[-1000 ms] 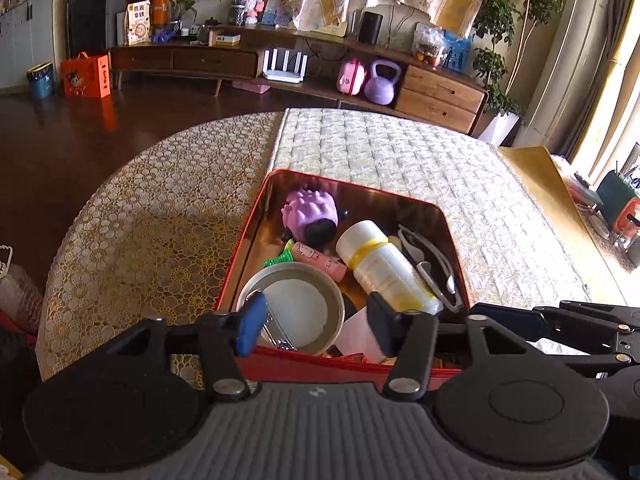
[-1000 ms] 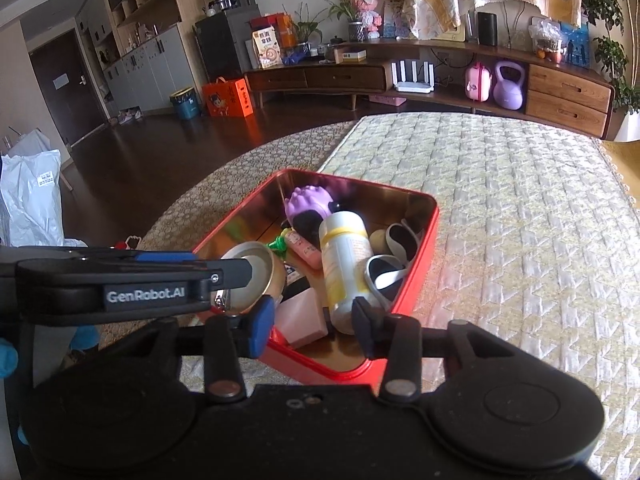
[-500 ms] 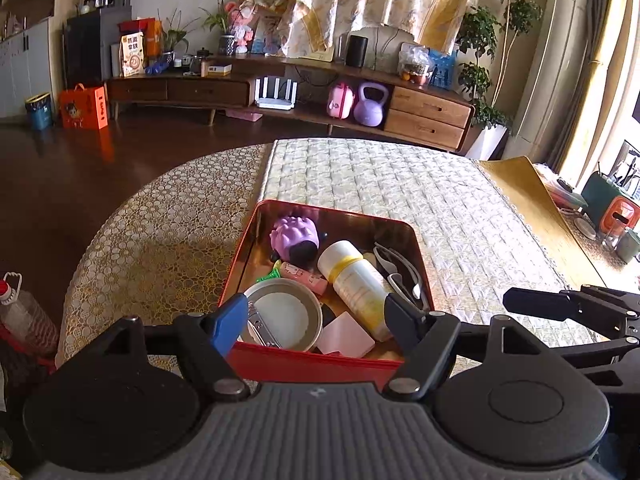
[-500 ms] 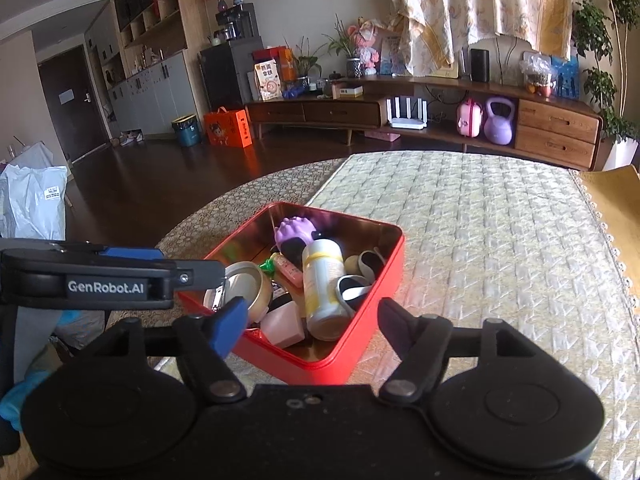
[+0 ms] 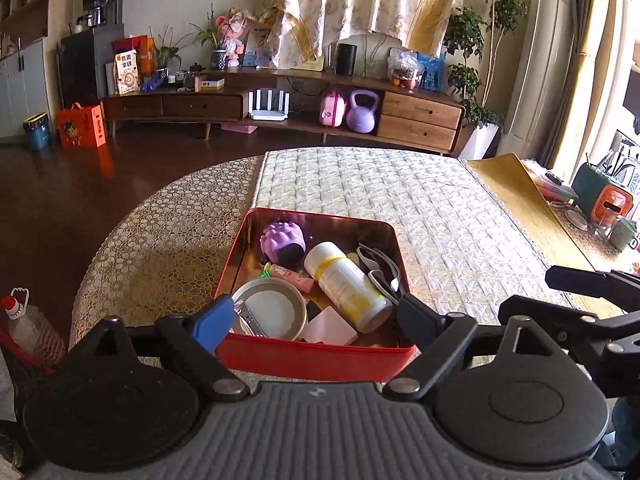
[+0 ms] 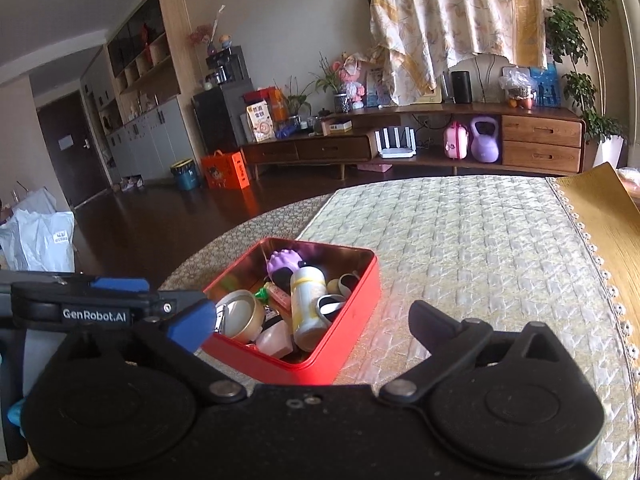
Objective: Organize rigid objects
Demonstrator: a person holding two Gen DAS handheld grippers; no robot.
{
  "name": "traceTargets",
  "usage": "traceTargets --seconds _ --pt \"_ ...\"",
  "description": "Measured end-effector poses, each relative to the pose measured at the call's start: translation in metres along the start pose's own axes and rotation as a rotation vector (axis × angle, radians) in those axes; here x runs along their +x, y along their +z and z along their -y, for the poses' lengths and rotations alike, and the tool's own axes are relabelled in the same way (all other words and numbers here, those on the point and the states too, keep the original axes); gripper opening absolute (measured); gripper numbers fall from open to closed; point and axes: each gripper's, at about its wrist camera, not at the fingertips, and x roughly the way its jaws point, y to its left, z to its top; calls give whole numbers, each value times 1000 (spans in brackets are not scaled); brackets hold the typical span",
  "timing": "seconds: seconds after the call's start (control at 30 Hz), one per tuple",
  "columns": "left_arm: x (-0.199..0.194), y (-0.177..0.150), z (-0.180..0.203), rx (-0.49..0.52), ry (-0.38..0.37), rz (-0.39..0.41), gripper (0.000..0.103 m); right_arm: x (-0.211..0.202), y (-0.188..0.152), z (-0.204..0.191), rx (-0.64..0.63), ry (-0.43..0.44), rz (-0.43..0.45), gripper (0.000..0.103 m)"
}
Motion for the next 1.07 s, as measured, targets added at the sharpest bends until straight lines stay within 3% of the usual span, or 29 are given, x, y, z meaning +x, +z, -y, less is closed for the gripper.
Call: traceTargets --seconds 0.1,1.07 --pt "-5 -2 6 10 2 7 101 -7 -3 -1 2 6 15 103" --pt "-27 -15 46 67 27 23 101 -36 -30 14 50 1 28 103"
